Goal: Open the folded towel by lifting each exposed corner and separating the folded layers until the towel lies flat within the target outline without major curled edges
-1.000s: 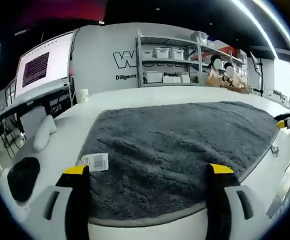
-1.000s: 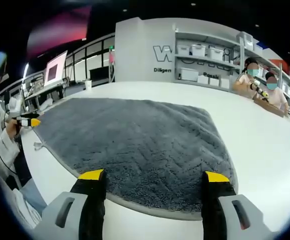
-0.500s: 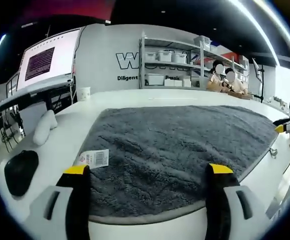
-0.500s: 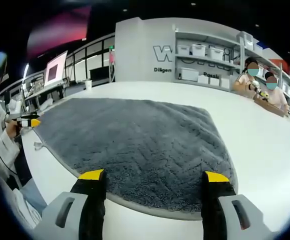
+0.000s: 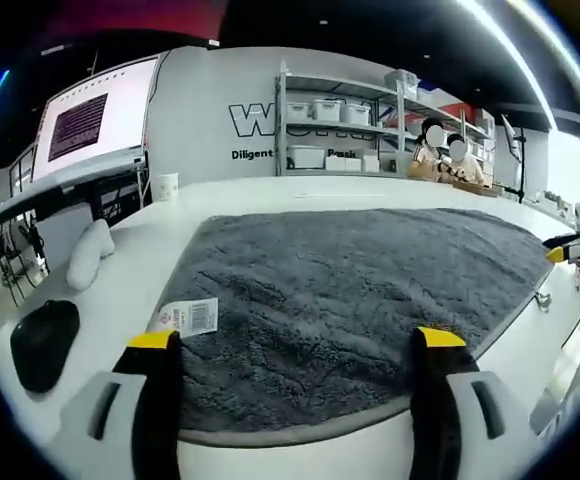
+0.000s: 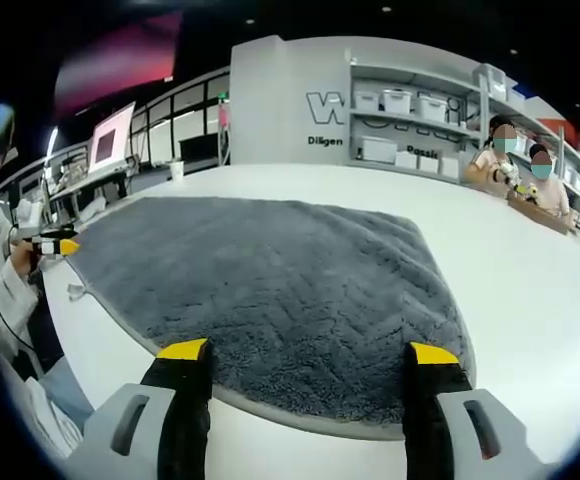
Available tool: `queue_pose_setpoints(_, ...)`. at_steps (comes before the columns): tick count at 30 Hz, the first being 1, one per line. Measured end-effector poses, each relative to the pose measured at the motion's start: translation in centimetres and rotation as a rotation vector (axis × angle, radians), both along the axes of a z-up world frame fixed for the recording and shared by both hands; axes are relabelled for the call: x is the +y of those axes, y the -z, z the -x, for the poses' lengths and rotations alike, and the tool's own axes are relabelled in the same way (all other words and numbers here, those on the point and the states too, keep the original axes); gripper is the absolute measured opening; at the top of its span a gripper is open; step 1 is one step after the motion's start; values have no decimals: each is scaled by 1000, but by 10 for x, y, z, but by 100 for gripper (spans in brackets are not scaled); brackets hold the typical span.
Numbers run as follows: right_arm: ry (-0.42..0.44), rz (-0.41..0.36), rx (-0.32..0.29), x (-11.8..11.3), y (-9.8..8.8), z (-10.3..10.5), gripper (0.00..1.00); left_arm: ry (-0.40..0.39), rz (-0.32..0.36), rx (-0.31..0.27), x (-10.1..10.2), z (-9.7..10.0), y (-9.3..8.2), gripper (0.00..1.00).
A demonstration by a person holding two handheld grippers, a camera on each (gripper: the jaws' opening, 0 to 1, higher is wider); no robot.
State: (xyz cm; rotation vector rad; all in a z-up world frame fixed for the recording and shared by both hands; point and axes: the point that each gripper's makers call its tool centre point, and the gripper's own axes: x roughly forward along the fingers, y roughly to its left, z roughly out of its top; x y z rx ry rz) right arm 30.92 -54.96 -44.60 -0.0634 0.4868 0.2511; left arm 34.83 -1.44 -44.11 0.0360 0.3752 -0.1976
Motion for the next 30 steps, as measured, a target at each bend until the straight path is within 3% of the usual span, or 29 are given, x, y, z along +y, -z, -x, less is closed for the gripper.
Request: queue_pose_setpoints(30,-3,2,-4,1,0,0,77,5,-2,5,0,1,0,94)
